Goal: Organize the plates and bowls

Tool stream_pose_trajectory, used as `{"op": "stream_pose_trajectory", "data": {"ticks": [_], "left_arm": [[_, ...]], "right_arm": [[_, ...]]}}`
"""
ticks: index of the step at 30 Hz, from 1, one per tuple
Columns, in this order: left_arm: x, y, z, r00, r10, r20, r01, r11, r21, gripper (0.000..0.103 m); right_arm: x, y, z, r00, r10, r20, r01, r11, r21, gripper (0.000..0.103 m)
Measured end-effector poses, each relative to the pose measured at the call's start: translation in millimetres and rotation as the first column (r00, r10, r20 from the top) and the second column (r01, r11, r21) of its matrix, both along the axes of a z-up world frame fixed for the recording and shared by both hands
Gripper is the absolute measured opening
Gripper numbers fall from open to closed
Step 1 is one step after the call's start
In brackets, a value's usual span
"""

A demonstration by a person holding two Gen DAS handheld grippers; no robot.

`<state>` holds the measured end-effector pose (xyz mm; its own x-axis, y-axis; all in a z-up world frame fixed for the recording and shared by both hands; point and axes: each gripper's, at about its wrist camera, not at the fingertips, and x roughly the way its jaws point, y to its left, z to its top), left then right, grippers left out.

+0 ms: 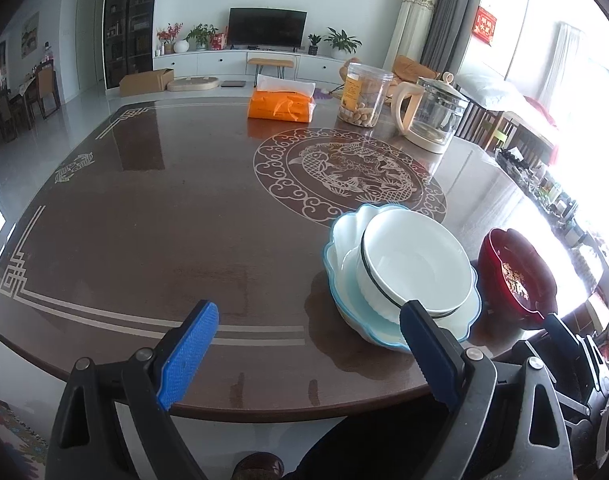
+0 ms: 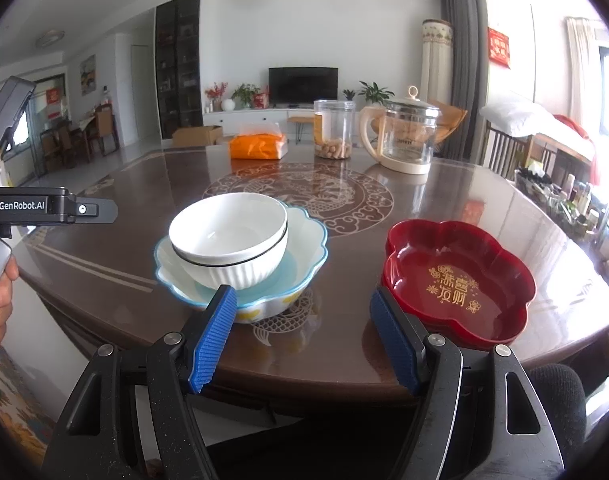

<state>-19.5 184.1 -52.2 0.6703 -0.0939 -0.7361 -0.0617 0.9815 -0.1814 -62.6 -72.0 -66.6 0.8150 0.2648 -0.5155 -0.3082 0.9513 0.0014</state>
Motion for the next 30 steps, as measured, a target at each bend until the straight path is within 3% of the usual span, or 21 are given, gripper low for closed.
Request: {"op": "stream_pose_trajectory", "data": {"ticks": [8,30], "left_arm": [[1.6,12.9,-2.9,0.999,0.018,-0.034,-0.021,0.994,-0.105,0.092],[-2.2,14.9,-9.5,0.999,0.017,-0.049,-0.022,0.994,-0.105,0.092]], "right_arm": [[-2.2,-2.8,1.8,1.0,-0.005,0.008,0.005,1.0,0.012,0.074],[-2.4,2.3,0.1,1.0,0.01,0.012,-0.01,1.0,-0.01,0.074]]}}
